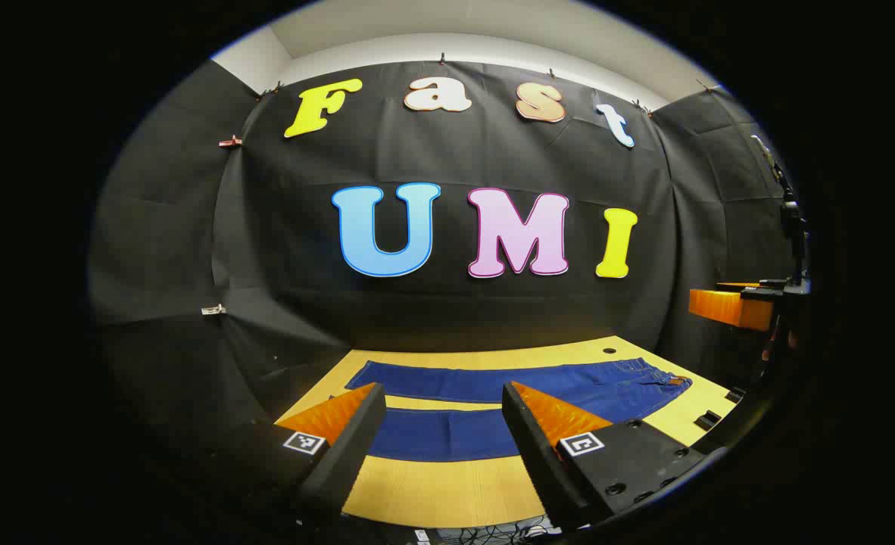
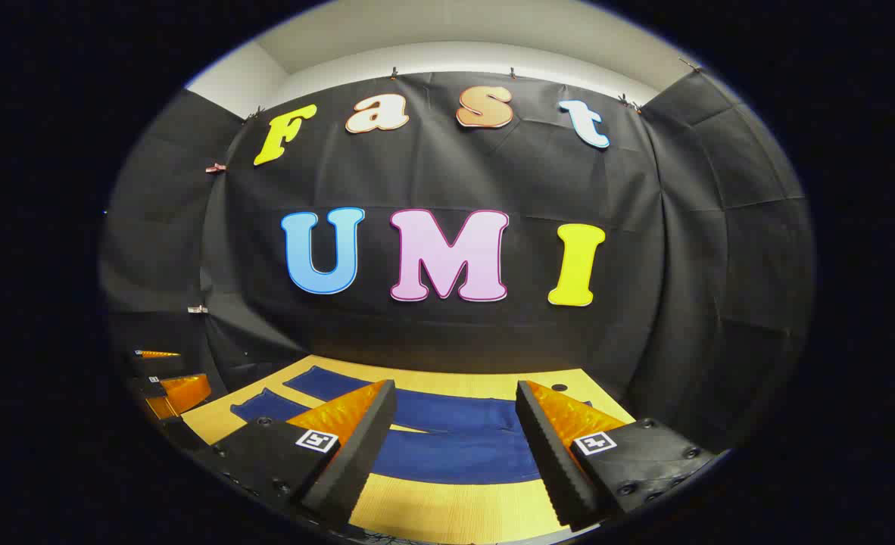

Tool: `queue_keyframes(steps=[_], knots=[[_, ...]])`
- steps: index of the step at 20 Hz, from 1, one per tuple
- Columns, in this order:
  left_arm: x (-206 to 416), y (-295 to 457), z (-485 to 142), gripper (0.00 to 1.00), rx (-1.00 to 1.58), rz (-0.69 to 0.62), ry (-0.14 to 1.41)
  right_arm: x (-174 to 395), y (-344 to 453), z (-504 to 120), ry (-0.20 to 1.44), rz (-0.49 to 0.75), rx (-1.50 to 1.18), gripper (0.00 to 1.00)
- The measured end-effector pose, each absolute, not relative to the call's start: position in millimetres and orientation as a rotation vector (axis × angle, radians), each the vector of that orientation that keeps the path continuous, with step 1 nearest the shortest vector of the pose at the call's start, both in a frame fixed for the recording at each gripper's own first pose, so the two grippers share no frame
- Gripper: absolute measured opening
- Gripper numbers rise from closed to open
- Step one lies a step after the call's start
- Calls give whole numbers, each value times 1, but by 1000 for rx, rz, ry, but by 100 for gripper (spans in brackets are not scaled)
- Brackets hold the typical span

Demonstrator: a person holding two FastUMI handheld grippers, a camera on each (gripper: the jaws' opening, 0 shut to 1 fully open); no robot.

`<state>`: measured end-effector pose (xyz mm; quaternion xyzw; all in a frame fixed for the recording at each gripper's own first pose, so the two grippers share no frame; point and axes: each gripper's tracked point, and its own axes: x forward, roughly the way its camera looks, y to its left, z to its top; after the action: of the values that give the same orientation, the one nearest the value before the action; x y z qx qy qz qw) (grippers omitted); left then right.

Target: Grasp the waist and the cuffs of the jeans and fold them to make the two legs overlap; first hold the waist and fold one-third of the jeans toward the cuffs, then hold the cuffs and fold the remaining one-third in the same direction to finish folding.

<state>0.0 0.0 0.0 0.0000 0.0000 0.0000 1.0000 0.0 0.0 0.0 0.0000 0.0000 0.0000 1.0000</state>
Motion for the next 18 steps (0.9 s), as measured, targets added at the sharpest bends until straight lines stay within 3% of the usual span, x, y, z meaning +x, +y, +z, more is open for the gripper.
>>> queue_keyframes(steps=[18], knots=[[81, -5, 16, 97, 4, -14, 4, 82, 6, 8, -9, 59, -7, 96]])
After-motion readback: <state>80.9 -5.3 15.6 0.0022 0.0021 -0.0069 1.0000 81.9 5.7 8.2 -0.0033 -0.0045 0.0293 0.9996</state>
